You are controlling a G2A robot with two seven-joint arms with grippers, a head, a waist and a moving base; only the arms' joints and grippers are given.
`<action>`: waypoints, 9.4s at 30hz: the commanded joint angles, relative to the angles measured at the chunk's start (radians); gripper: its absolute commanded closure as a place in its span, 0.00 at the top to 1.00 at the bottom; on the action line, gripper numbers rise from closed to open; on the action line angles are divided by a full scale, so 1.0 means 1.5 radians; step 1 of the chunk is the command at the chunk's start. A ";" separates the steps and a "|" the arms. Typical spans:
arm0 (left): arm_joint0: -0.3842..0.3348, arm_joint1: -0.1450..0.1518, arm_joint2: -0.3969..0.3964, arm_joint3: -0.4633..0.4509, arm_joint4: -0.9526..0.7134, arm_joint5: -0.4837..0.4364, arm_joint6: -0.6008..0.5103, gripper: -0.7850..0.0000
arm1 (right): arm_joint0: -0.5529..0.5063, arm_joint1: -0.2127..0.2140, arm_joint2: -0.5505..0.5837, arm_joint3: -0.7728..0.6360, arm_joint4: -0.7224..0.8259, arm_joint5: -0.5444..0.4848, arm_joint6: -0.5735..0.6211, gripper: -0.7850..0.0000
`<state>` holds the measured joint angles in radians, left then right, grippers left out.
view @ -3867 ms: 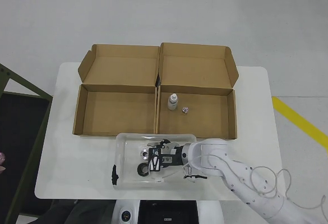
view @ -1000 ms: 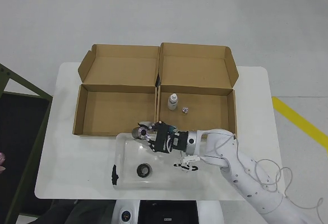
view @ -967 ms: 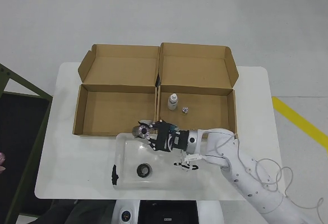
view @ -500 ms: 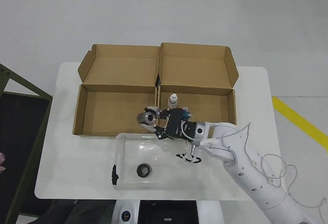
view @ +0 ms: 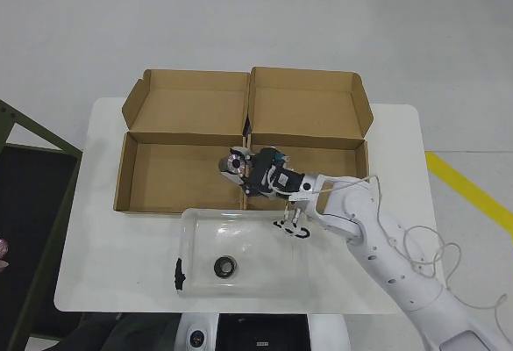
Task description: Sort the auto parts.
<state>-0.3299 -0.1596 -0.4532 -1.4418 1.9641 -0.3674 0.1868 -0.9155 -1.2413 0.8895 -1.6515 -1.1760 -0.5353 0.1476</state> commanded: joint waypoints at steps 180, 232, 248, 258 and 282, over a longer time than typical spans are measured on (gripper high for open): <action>0.000 0.000 0.000 0.000 0.000 0.000 0.000 1.00 | -0.164 -0.036 -0.084 -0.109 -0.205 -0.210 0.334 0.59; 0.000 0.000 0.000 0.000 0.000 0.000 0.000 1.00 | -0.091 -0.032 -0.065 -0.118 -0.088 -0.205 0.268 0.00; 0.000 0.000 0.000 0.000 0.000 0.000 0.000 1.00 | -0.047 -0.032 -0.047 -0.111 -0.044 -0.185 0.250 0.00; 0.000 0.000 0.000 0.000 0.000 0.000 0.000 1.00 | -0.015 -0.035 -0.041 -0.092 -0.025 -0.167 0.241 0.00; 0.000 0.000 0.000 0.000 0.000 0.000 0.000 1.00 | 0.095 -0.057 -0.063 0.035 -0.013 -0.128 0.235 0.00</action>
<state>-0.3299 -0.1596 -0.4532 -1.4418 1.9641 -0.3674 0.1868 -0.7787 -1.3248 0.7987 -1.6085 -1.1968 -0.7288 0.5020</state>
